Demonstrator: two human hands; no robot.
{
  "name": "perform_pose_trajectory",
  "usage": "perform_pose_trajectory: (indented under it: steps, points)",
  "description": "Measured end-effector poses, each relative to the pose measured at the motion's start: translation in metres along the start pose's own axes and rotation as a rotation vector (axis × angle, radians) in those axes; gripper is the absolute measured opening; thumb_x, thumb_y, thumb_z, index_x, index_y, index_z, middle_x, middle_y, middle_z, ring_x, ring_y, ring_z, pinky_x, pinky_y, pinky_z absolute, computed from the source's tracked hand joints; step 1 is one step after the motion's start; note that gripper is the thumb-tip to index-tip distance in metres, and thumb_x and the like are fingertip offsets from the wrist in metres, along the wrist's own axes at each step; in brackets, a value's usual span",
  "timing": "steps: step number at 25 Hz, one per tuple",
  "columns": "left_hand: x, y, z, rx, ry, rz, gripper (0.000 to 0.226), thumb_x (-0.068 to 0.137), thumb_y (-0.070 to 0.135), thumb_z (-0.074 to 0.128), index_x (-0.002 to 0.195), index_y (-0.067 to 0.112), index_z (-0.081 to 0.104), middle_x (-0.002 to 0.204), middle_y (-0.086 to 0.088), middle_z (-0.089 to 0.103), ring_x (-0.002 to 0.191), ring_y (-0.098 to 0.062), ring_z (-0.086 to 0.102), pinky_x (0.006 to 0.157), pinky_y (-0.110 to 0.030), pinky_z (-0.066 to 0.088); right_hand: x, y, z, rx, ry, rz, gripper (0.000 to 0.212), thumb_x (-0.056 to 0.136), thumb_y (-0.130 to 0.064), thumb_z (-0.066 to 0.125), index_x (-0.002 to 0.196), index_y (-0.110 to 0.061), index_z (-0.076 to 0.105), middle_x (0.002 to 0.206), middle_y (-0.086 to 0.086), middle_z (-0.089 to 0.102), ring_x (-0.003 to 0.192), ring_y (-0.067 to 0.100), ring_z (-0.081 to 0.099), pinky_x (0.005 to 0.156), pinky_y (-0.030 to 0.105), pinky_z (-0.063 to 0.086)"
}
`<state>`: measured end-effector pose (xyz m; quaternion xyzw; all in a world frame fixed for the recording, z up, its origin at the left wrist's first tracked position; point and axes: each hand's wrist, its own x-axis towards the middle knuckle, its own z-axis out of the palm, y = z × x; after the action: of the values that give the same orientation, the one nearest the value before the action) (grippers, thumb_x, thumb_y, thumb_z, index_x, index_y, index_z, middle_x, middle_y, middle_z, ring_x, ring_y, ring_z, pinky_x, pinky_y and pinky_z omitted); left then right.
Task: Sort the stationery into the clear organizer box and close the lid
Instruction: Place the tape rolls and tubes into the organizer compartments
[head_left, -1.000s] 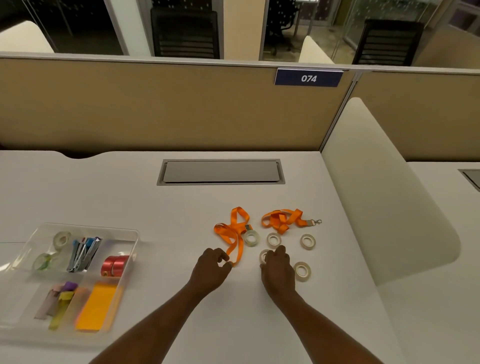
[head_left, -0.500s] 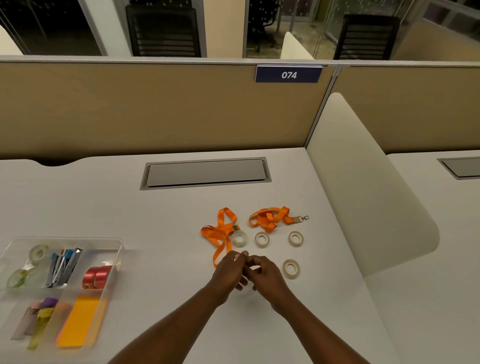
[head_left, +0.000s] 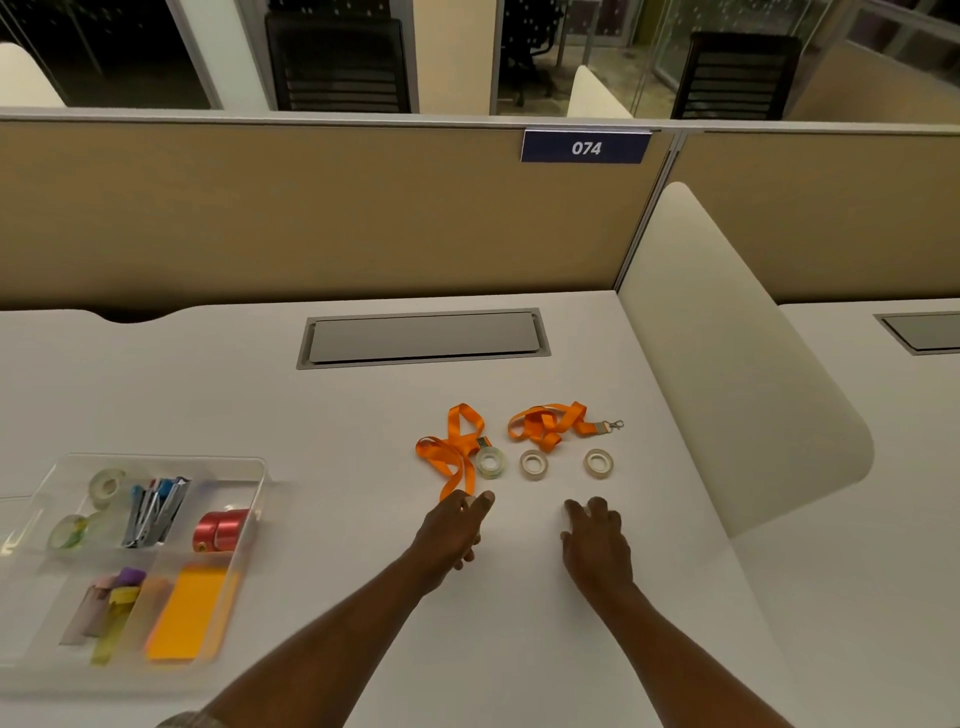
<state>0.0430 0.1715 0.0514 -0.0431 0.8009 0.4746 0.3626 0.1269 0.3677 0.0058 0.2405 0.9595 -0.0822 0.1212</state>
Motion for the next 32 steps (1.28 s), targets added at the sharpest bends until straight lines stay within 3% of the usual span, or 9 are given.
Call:
perform_pose_trajectory:
  steps: [4, 7, 10, 13, 17, 22, 26, 29, 32]
  points:
    - [-0.010, -0.009, -0.015, 0.004, 0.015, 0.017, 0.048, 0.087, 0.067, 0.046, 0.097, 0.021, 0.057, 0.080, -0.003, 0.063, 0.058, -0.015, 0.056, 0.048, -0.024, 0.042, -0.002, -0.024, -0.005, 0.173, 0.002, -0.029, 0.036, 0.093, -0.028, 0.058, 0.128, -0.019, 0.053, 0.122, 0.009, 0.052, 0.110, 0.028, 0.054, 0.085, 0.036, 0.053]
    - [-0.020, -0.017, -0.033, -0.006, 0.058, 0.024, 0.057, 0.086, 0.073, 0.040, 0.096, 0.020, 0.058, 0.076, -0.003, 0.060, 0.058, -0.017, 0.054, 0.049, -0.024, 0.042, -0.006, -0.061, -0.013, 0.751, -0.055, 0.124, 0.024, 0.091, -0.026, 0.062, 0.114, -0.018, 0.065, 0.109, 0.008, 0.068, 0.094, 0.024, 0.066, 0.089, 0.040, 0.056]
    - [-0.029, -0.027, -0.057, -0.047, 0.102, 0.022, 0.061, 0.088, 0.075, 0.032, 0.092, 0.022, 0.061, 0.073, 0.000, 0.057, 0.060, -0.016, 0.051, 0.052, -0.025, 0.042, -0.016, -0.107, -0.025, 1.331, -0.331, 0.336, 0.017, 0.091, -0.019, 0.056, 0.100, -0.012, 0.070, 0.095, 0.013, 0.070, 0.079, 0.026, 0.067, 0.077, 0.040, 0.062]
    - [-0.040, -0.040, -0.093, -0.130, 0.141, 0.030, 0.066, 0.092, 0.071, 0.028, 0.087, 0.016, 0.063, 0.067, 0.002, 0.052, 0.056, -0.014, 0.046, 0.050, -0.025, 0.039, -0.024, -0.156, -0.032, 1.549, -0.471, 0.358, 0.032, 0.098, -0.022, 0.045, 0.103, -0.003, 0.070, 0.095, 0.023, 0.073, 0.083, 0.034, 0.068, 0.070, 0.040, 0.060]
    - [-0.056, -0.063, -0.145, -0.265, 0.190, 0.020, 0.065, 0.099, 0.060, 0.027, 0.079, 0.010, 0.063, 0.060, -0.001, 0.047, 0.050, -0.014, 0.039, 0.047, -0.022, 0.031, -0.039, -0.224, -0.039, 1.598, -0.617, 0.258, 0.047, 0.103, -0.030, 0.035, 0.107, 0.001, 0.070, 0.096, 0.026, 0.072, 0.078, 0.031, 0.069, 0.069, 0.038, 0.059]
    - [-0.074, -0.105, -0.218, -0.463, 0.302, 0.050, 0.052, 0.099, 0.043, 0.033, 0.070, 0.010, 0.059, 0.049, 0.003, 0.044, 0.047, -0.012, 0.036, 0.045, -0.022, 0.028, -0.060, -0.315, -0.043, 1.470, -0.749, 0.093, 0.045, 0.098, -0.028, 0.037, 0.110, -0.003, 0.072, 0.105, 0.027, 0.072, 0.079, 0.032, 0.066, 0.066, 0.037, 0.053]
    - [-0.082, -0.140, -0.274, -0.417, 0.468, 0.054, 0.040, 0.092, 0.038, 0.035, 0.058, 0.025, 0.050, 0.052, 0.006, 0.047, 0.054, -0.015, 0.040, 0.061, -0.034, 0.033, -0.081, -0.391, -0.039, 1.344, -0.780, -0.015, 0.043, 0.097, -0.026, 0.037, 0.110, -0.006, 0.072, 0.105, 0.024, 0.073, 0.081, 0.029, 0.064, 0.064, 0.034, 0.051]
    - [-0.084, -0.174, -0.313, -0.146, 0.598, 0.081, 0.030, 0.098, 0.031, 0.040, 0.081, 0.017, 0.061, 0.076, -0.002, 0.065, 0.068, -0.016, 0.055, 0.067, -0.034, 0.043, -0.093, -0.443, -0.031, 1.186, -0.761, -0.106, 0.037, 0.100, -0.028, 0.039, 0.113, -0.011, 0.069, 0.106, 0.017, 0.071, 0.085, 0.027, 0.063, 0.065, 0.032, 0.053]
    - [-0.090, -0.207, -0.352, -0.014, 0.765, 0.079, 0.030, 0.095, 0.041, 0.054, 0.103, 0.013, 0.060, 0.095, -0.006, 0.070, 0.080, -0.019, 0.064, 0.074, -0.033, 0.051, -0.100, -0.489, -0.013, 0.982, -0.642, -0.300, 0.027, 0.098, -0.030, 0.051, 0.118, -0.017, 0.063, 0.111, 0.010, 0.067, 0.089, 0.022, 0.063, 0.074, 0.036, 0.056]
